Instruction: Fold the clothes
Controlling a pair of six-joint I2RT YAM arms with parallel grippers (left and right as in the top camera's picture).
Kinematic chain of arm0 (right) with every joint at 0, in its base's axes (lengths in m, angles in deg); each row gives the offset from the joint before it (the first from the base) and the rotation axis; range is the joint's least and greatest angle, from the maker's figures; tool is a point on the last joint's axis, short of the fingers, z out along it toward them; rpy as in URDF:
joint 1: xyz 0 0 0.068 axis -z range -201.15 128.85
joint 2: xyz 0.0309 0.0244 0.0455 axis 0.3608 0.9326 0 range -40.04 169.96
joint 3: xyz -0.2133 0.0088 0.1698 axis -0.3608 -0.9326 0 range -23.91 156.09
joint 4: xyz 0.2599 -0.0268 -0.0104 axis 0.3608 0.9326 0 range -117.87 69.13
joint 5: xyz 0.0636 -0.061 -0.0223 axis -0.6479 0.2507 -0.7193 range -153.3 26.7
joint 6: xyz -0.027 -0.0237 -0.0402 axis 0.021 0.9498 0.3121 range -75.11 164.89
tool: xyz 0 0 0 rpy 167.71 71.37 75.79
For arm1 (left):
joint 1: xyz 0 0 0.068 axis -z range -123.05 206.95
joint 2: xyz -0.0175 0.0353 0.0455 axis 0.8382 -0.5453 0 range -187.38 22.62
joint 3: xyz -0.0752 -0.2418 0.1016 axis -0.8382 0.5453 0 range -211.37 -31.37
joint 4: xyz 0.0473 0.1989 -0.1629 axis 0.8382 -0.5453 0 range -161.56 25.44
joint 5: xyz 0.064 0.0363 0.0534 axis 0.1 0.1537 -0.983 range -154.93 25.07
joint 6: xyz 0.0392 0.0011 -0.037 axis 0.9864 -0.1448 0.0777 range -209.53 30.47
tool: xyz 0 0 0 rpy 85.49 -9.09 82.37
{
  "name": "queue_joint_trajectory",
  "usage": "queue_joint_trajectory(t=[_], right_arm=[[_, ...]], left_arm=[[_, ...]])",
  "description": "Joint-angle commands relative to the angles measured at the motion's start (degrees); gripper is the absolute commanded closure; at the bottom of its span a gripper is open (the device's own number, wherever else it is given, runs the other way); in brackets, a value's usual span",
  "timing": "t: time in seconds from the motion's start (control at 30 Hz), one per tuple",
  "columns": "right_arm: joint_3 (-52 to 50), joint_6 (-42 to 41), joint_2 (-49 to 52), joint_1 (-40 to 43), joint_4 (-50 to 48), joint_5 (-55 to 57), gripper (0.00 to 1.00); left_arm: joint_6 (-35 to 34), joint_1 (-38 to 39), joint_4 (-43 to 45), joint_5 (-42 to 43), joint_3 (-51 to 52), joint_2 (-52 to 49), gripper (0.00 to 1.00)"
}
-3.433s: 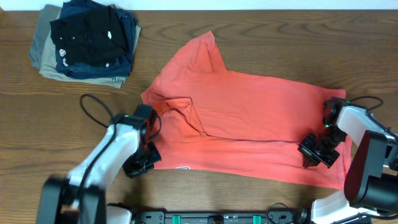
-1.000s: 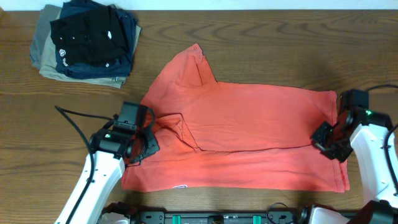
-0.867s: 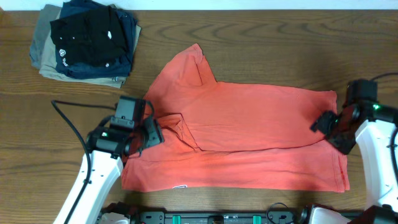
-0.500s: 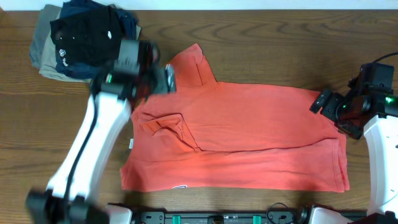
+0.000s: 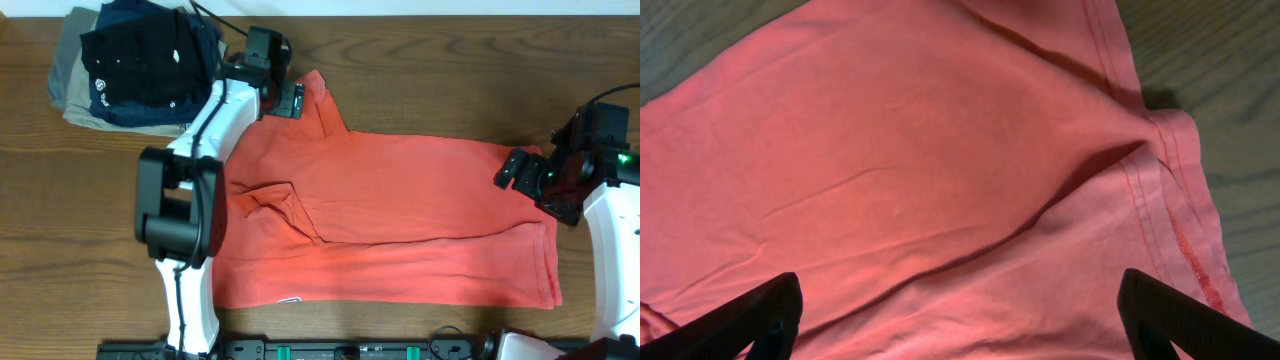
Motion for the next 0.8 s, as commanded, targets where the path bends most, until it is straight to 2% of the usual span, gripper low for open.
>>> queue_joint_trajectory(t=[0.0, 0.27, 0.47, 0.57, 0.63, 0.67, 0.77], right_arm=[[0.2, 1.2, 0.3, -2.3, -0.1, -0.5, 0.01], [0.2, 1.2, 1.0, -3.2, -0.8, -0.2, 0.01], [0.2, 1.0, 2.5, -3.1, -1.0, 1.3, 0.01], [0.2, 0.7, 3.8, -3.1, -2.4, 3.5, 0.01], [0.2, -1.8, 4.8, -3.1, -3.7, 9.2, 0.01], [0.2, -3.6, 5.3, -3.0, -4.6, 12.7, 0.01], [0.2, -5.9, 6.8, -2.5, -8.5, 17.0, 0.01]], left_arm=[[2.5, -0.5, 2.3, -1.2, -1.1, -1.7, 0.13], [3.5, -0.5, 8.8, -1.2, -1.1, -7.2, 0.13], [3.6, -0.5, 9.9, -1.2, -1.0, -8.9, 0.14], [3.6, -0.5, 9.6, -1.2, -1.0, -8.9, 0.29], [3.6, -0.5, 9.2, -1.3, -1.0, -8.9, 0.54], [3.6, -0.5, 8.9, -1.3, -1.0, -8.9, 0.62], [3.6, -0.5, 7.9, -1.2, -1.0, -8.9, 0.76]])
